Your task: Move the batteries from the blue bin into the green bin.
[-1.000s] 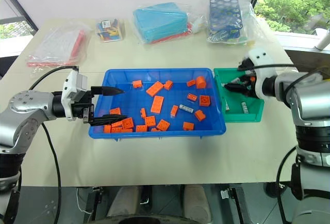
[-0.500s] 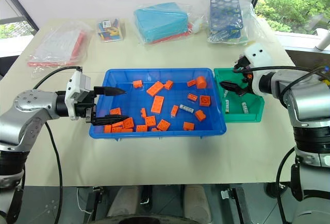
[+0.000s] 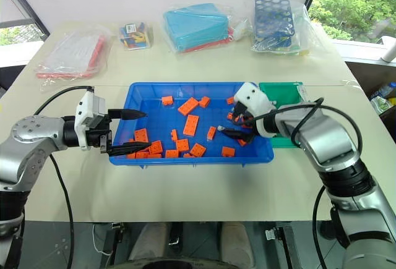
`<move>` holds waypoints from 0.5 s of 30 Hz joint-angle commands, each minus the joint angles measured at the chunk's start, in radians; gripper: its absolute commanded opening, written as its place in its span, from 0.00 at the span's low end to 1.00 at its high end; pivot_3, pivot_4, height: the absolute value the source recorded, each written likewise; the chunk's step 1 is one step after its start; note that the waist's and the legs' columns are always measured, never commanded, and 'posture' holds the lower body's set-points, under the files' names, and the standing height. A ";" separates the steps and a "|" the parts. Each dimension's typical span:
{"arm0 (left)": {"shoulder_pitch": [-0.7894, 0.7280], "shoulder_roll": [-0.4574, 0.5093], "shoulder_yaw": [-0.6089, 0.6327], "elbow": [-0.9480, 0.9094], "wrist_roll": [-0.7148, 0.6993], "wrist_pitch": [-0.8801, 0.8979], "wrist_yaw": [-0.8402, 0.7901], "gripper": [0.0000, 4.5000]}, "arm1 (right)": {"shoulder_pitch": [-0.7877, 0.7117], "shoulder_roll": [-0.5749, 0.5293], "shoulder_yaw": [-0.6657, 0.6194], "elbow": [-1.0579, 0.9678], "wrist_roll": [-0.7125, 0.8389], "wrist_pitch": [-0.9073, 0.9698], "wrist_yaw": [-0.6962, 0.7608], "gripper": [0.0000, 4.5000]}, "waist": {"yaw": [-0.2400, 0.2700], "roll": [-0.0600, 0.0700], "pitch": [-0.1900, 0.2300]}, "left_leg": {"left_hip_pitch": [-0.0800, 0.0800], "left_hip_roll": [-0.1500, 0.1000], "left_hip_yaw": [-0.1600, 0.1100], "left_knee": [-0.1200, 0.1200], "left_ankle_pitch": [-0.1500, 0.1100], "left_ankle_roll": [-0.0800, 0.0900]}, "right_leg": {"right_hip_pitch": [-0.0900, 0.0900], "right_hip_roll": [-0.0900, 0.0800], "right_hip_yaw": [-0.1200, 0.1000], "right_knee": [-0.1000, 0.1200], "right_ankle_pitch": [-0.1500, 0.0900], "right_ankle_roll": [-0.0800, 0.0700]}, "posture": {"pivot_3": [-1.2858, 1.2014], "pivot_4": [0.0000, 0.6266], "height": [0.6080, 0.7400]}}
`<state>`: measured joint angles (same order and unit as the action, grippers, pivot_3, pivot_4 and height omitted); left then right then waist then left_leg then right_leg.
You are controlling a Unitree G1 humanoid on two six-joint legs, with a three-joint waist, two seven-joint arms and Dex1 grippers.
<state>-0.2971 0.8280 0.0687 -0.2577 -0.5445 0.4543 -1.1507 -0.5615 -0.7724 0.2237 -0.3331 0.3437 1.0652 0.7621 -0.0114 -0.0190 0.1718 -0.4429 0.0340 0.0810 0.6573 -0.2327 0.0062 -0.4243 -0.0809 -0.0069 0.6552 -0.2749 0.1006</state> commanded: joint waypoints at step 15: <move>-0.054 0.036 0.032 -0.026 -0.025 0.023 0.017 1.00 | 0.007 0.093 0.061 0.155 -0.080 -0.114 -0.031 0.82 | 0.001 0.000 0.000 | 0.000 0.000 0.000 0.002 0.000 0.000 | 0.001 0.000 0.000 0.001 0.000 0.000 | 0.52 0.24 0.98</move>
<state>-0.3288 0.8536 0.0745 -0.2592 -0.5573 0.4760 -1.1358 -0.5480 -0.6820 0.2830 -0.1868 0.2770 0.9642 0.7309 -0.0109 -0.0192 0.1717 -0.4429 0.0338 0.0808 0.6593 -0.2328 0.0064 -0.4236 -0.0805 -0.0071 0.6561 -0.2748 0.1006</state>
